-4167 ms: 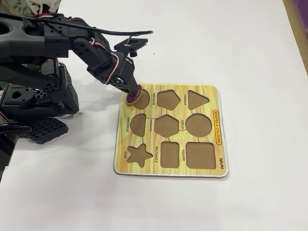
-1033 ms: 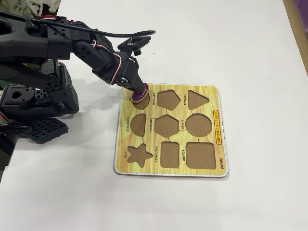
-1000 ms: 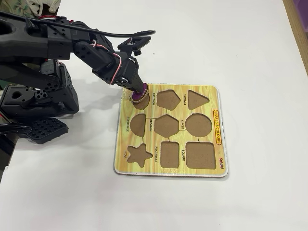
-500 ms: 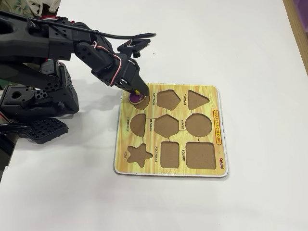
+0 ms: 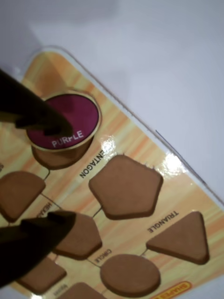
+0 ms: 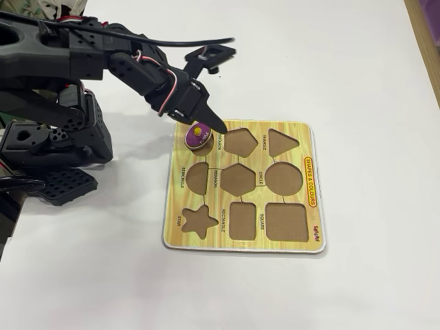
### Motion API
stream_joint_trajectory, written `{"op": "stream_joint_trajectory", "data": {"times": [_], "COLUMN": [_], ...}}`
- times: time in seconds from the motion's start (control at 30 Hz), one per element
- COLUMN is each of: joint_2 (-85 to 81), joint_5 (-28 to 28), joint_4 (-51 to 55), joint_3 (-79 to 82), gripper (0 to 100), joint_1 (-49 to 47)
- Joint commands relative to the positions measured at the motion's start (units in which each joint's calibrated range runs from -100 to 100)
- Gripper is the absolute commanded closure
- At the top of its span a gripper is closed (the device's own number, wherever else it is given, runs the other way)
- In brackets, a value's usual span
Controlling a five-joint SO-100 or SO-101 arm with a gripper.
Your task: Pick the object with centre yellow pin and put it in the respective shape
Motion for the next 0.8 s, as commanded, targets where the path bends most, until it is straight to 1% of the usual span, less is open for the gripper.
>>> {"op": "stream_joint_trajectory", "data": {"times": [0.0,0.1,0.2,0.27,0.4,0.6,0.77], "joint_2": [-3.5,-7.3,-10.3,-12.8,-16.9,-23.2,-31.3], "joint_5": [-10.3,-19.9,-27.4,-30.8,-31.9,-32.3,-32.3], "joint_4": [-0.9,-0.9,-0.9,-0.9,-0.9,-0.9,-0.9], "joint_3": [-3.0,-1.4,2.0,3.6,4.5,5.2,9.7], "gripper": [82,82,82,82,82,82,82], "joint_1": [0.6,0.7,1.9,4.6,11.2,17.5,19.3]}}
